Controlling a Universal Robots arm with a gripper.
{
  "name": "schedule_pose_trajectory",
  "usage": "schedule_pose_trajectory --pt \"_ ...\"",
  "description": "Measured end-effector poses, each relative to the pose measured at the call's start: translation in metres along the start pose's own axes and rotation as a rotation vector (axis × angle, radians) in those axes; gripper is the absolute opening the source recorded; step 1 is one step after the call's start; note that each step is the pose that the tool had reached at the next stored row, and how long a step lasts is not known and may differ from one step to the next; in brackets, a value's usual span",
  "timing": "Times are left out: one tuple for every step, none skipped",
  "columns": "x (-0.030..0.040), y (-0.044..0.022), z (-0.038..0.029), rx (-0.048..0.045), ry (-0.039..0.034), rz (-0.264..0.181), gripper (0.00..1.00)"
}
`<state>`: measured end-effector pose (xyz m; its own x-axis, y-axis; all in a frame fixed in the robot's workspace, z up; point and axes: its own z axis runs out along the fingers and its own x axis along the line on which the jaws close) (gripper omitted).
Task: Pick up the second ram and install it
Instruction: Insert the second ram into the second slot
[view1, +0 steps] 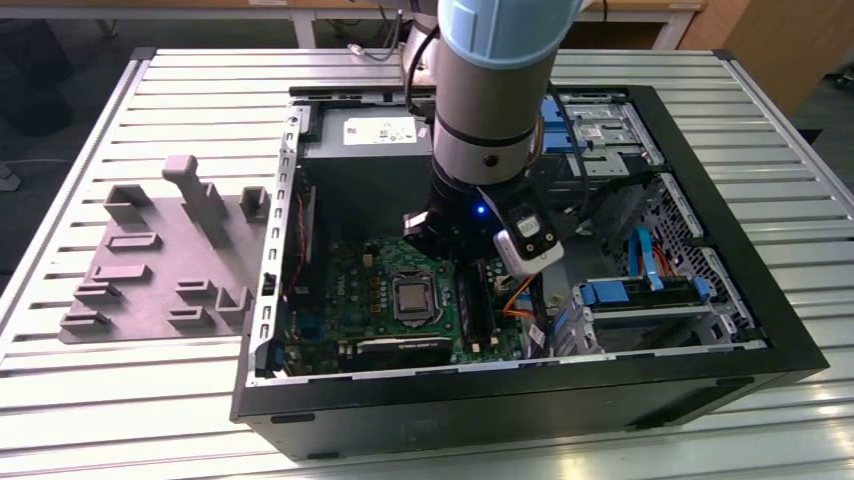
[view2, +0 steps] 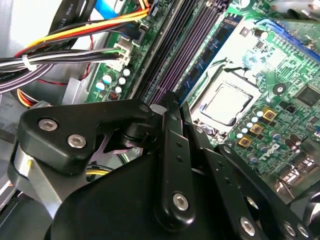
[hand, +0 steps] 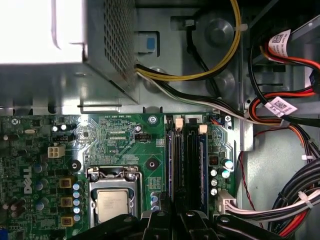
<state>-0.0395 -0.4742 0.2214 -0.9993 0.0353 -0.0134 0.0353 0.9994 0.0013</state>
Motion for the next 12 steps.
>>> schedule_pose_trajectory --pt "0.0 -0.0002 0.0 0.0 0.0 0.0 0.14" --pt "0.0 -0.0007 0.0 0.0 0.0 0.0 0.14" --pt "-0.0004 -0.0011 0.0 0.0 0.0 0.0 0.14" --pt "-0.0008 -0.0014 0.0001 0.0 0.0 -0.001 0.14" --pt "-0.0009 -0.0014 0.0001 -0.0002 0.0 -0.002 0.14" --pt "-0.0009 -0.0014 0.0002 -0.0002 0.0 -0.007 0.14" --pt "-0.0009 -0.0015 0.0004 -0.0003 0.0001 -0.014 0.14" --pt "-0.001 -0.0016 0.0006 -0.0005 0.0001 -0.018 0.14" --pt "-0.0013 -0.0018 0.0007 -0.0006 0.0001 -0.02 0.14" --pt "-0.0016 -0.002 0.0007 -0.0004 0.0001 -0.02 0.14" --pt "-0.0016 -0.0025 0.0007 -0.0003 0.0002 -0.02 0.14" --pt "-0.0016 -0.0027 0.0007 -0.0003 0.0002 -0.02 0.14"
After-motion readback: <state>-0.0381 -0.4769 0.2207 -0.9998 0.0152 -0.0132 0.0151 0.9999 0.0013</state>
